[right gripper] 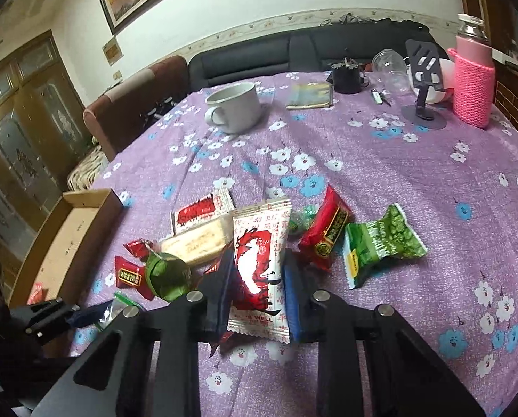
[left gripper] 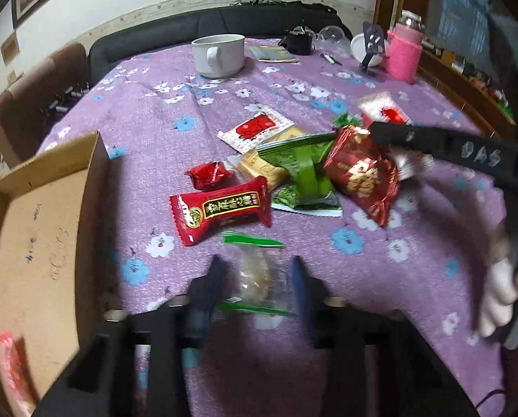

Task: Organize snacks
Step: 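Grasp a clear candy packet with the left gripper while the right grasps a red-white wafer pack, then drop both packets into the cardboard tray by opening both grippers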

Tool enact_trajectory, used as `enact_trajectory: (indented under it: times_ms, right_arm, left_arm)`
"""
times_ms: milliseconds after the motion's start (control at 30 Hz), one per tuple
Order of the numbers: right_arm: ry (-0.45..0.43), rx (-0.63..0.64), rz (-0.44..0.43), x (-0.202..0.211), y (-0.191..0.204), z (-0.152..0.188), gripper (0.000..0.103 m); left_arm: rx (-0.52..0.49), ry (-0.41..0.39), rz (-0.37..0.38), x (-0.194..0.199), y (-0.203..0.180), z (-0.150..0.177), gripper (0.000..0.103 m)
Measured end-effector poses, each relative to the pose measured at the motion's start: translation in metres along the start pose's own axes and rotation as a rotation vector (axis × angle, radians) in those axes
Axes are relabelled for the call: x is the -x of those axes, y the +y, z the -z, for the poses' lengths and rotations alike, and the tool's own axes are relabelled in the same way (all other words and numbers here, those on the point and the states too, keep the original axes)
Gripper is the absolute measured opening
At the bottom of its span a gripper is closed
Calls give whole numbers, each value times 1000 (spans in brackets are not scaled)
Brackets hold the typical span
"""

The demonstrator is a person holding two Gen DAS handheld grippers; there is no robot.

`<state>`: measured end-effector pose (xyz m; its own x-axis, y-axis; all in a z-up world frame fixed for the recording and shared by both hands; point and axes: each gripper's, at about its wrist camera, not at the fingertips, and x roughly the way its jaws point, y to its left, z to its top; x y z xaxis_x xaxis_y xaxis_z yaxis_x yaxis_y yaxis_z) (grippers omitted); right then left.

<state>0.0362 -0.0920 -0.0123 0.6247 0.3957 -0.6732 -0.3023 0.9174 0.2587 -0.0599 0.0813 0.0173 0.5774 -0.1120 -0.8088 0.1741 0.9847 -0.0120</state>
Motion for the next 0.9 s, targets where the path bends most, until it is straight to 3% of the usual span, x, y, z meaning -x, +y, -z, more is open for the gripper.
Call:
enact_trajectory:
  times_ms: [200,467,667,900]
  right_arm:
    - [-42,-29,-6,13,-5,-2,25]
    - [-68,-58,-23,29,2,-1,25]
    - [-71,-29,-104,52,43,2,25]
    - [52,61,-251,34,125,8,25]
  left_arm:
    - [77,-25,50,9,16,3,27]
    - [207,-90,124,51,53,13,27]
    - [316,-160,100,86,104,31,27]
    - [468,-194,32,105,175,69,28]
